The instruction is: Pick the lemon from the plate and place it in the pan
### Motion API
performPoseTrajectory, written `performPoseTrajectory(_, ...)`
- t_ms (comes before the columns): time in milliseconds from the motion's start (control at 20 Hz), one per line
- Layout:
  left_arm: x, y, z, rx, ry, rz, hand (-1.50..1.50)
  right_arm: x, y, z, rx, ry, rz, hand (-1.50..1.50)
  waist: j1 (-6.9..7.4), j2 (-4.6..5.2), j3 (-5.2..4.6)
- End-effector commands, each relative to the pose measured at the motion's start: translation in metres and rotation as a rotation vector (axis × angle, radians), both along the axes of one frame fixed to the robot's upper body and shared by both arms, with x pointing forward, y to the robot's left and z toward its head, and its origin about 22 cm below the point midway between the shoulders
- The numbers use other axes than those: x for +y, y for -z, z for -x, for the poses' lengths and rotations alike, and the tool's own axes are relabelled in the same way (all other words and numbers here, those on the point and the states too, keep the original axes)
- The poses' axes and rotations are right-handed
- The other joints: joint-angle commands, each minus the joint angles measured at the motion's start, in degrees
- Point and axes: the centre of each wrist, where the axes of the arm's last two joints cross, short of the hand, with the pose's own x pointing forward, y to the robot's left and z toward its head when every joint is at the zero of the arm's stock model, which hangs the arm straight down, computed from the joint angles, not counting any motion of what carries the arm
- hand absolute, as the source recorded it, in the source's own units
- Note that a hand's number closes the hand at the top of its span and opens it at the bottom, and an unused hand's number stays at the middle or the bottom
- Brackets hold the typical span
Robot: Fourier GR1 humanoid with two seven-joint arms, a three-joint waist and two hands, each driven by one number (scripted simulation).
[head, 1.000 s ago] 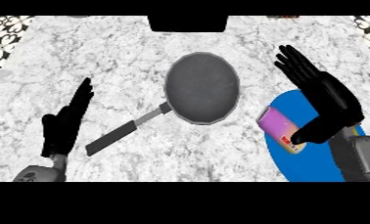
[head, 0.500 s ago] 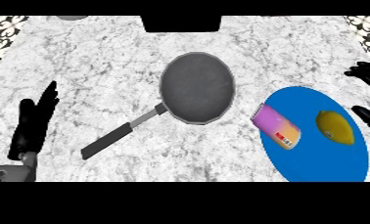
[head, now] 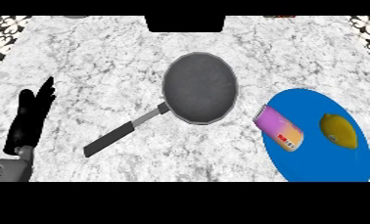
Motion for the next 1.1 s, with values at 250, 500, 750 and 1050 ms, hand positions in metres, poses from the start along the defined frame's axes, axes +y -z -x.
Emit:
performPoseTrajectory(250,0.008,-0.008,-0.003,-0.010,0.003,-0.007,0.00,0.037,-0.084,-0.007,0.060,-0.118,0.648,-1.50,0.61,-0.02,-0.11)
performPoseTrajectory(500,0.002,-0.024,-0.022,0.003,0.013,0.004,0.00,0.070,-0.082,-0.017,0.085,-0.178,0.886,-1.50,0.73,0.16,-0.06)
performPoseTrajectory(750,-0.002,-0.003,0.000,0.006,-0.002,-0.016,0.00,0.095,-0.051,-0.015,0.121,-0.203,1.024,-1.50,0.48,-0.04,-0.06)
performPoseTrajectory(1050,0.002,-0.006,-0.001,-0.005,-0.002,0.001,0.00,0.106,-0.025,-0.016,0.182,-0.235,1.081,-1.50,0.14,-0.06,-0.09)
